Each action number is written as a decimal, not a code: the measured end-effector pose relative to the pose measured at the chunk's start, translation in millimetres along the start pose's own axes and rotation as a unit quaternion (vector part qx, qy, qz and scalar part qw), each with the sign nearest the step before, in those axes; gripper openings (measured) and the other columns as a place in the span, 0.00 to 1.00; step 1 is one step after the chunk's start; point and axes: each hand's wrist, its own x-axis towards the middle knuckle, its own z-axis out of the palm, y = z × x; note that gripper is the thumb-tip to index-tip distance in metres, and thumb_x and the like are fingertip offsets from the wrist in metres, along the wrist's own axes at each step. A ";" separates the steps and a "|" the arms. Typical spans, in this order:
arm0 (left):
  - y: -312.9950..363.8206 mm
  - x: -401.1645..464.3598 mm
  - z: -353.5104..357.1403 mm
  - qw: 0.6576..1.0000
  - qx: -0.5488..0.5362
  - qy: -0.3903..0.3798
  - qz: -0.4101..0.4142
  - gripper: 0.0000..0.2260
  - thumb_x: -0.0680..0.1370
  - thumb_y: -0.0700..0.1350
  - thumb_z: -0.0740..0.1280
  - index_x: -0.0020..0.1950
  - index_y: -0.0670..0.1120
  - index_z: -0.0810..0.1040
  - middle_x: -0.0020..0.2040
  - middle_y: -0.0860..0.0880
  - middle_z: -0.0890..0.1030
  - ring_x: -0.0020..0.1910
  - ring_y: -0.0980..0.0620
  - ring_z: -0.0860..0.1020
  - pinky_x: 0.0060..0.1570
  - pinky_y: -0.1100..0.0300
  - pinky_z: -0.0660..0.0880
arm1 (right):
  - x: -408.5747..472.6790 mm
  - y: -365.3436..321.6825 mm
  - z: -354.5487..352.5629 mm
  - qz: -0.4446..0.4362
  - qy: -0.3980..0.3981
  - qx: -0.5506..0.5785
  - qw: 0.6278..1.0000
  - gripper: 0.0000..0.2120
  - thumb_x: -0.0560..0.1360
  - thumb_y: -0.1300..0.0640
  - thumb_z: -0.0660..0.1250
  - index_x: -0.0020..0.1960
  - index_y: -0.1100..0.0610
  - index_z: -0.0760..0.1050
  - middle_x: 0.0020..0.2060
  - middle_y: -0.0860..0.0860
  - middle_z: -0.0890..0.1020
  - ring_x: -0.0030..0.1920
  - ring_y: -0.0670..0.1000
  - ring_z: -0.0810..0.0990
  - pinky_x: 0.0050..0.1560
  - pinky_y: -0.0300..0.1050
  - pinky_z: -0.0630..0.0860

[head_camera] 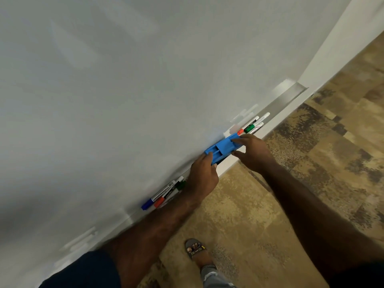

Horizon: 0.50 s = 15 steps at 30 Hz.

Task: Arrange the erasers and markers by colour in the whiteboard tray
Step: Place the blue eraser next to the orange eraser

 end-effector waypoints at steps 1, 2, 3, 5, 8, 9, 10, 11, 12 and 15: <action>0.4 -2.5 -1.6 1.000 -0.010 0.001 -0.006 0.21 0.83 0.41 0.64 0.76 0.41 0.68 0.73 0.42 0.74 0.73 0.44 0.71 0.71 0.53 0.70 | -2.8 -0.1 -1.6 0.000 0.003 0.010 1.000 0.23 0.75 0.49 0.76 0.69 0.49 0.78 0.67 0.53 0.78 0.65 0.54 0.77 0.65 0.52 0.74; 0.5 -5.6 -3.2 1.000 -0.020 0.000 -0.012 0.22 0.83 0.42 0.64 0.77 0.42 0.67 0.73 0.43 0.74 0.73 0.45 0.71 0.71 0.52 0.71 | -6.0 -0.6 -3.0 0.000 0.006 0.018 1.000 0.23 0.74 0.50 0.76 0.68 0.49 0.78 0.66 0.53 0.79 0.63 0.53 0.77 0.63 0.50 0.74; -0.1 -9.7 -5.3 0.999 -0.030 -0.001 -0.017 0.22 0.83 0.42 0.64 0.77 0.43 0.67 0.73 0.44 0.74 0.73 0.45 0.71 0.71 0.50 0.72 | -9.9 -1.9 -4.2 -0.002 0.008 0.024 1.000 0.23 0.74 0.50 0.77 0.67 0.49 0.79 0.65 0.53 0.79 0.62 0.53 0.78 0.61 0.48 0.75; -2.9 -19.5 -9.5 0.999 -0.044 0.006 -0.025 0.22 0.83 0.43 0.65 0.77 0.45 0.68 0.73 0.45 0.75 0.72 0.46 0.72 0.69 0.49 0.74 | -18.4 -5.9 -5.4 -0.012 0.010 0.031 0.999 0.23 0.73 0.50 0.78 0.66 0.49 0.79 0.62 0.53 0.79 0.58 0.51 0.78 0.57 0.44 0.75; -12.4 -40.0 -17.5 0.997 -0.059 0.030 -0.041 0.22 0.82 0.45 0.65 0.76 0.46 0.69 0.73 0.47 0.75 0.72 0.48 0.73 0.68 0.50 0.75 | -33.0 -18.9 -3.7 -0.024 -0.001 0.026 0.999 0.23 0.72 0.48 0.78 0.65 0.47 0.80 0.61 0.51 0.78 0.50 0.48 0.79 0.50 0.40 0.77; -15.7 -47.4 -20.9 0.996 -0.063 0.041 -0.044 0.22 0.82 0.45 0.66 0.76 0.46 0.69 0.73 0.47 0.75 0.72 0.48 0.73 0.67 0.51 0.76 | -38.4 -24.1 -2.4 -0.022 -0.005 0.025 0.999 0.22 0.72 0.47 0.78 0.65 0.46 0.80 0.60 0.50 0.78 0.49 0.48 0.79 0.48 0.39 0.77; -19.8 -55.1 -24.6 0.995 -0.068 0.054 -0.044 0.21 0.82 0.45 0.66 0.75 0.46 0.70 0.72 0.47 0.76 0.71 0.49 0.74 0.66 0.52 0.76 | -43.7 -30.6 -0.6 -0.021 -0.009 0.027 0.999 0.22 0.72 0.47 0.78 0.64 0.45 0.80 0.59 0.49 0.77 0.48 0.47 0.79 0.47 0.38 0.77; -24.3 -63.2 -28.7 0.994 -0.074 0.066 -0.045 0.21 0.82 0.45 0.67 0.75 0.46 0.71 0.70 0.47 0.77 0.69 0.49 0.76 0.65 0.53 0.77 | -49.1 -37.7 1.5 -0.022 -0.013 0.027 0.999 0.22 0.71 0.46 0.79 0.64 0.45 0.80 0.57 0.48 0.77 0.47 0.46 0.79 0.45 0.35 0.76; -28.8 -72.1 -33.4 0.992 -0.082 0.077 -0.050 0.21 0.81 0.46 0.68 0.74 0.46 0.72 0.69 0.48 0.78 0.67 0.51 0.77 0.64 0.55 0.78 | -54.6 -45.5 3.9 -0.025 -0.020 0.025 0.999 0.22 0.70 0.45 0.79 0.63 0.45 0.80 0.54 0.46 0.75 0.45 0.44 0.78 0.43 0.32 0.73; -46.1 -100.1 -50.3 0.985 -0.111 0.114 -0.071 0.22 0.79 0.46 0.71 0.73 0.48 0.73 0.66 0.51 0.79 0.63 0.56 0.79 0.60 0.62 0.79 | -71.8 -71.6 10.6 -0.037 -0.048 0.038 0.997 0.22 0.70 0.44 0.79 0.62 0.44 0.81 0.52 0.43 0.71 0.43 0.42 0.75 0.41 0.27 0.67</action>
